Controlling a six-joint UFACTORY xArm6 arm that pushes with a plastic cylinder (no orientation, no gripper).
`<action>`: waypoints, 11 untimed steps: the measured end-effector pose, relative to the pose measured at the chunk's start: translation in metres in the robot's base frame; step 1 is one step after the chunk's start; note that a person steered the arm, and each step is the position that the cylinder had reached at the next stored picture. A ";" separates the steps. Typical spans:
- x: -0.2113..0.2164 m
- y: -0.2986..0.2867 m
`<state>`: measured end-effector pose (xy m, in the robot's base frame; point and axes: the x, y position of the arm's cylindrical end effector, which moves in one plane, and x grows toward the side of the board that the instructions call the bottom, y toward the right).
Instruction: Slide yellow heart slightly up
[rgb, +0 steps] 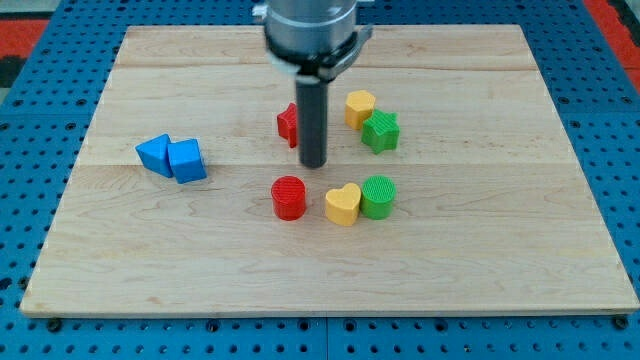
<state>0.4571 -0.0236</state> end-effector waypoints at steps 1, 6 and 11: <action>0.039 -0.003; 0.081 0.055; 0.055 0.048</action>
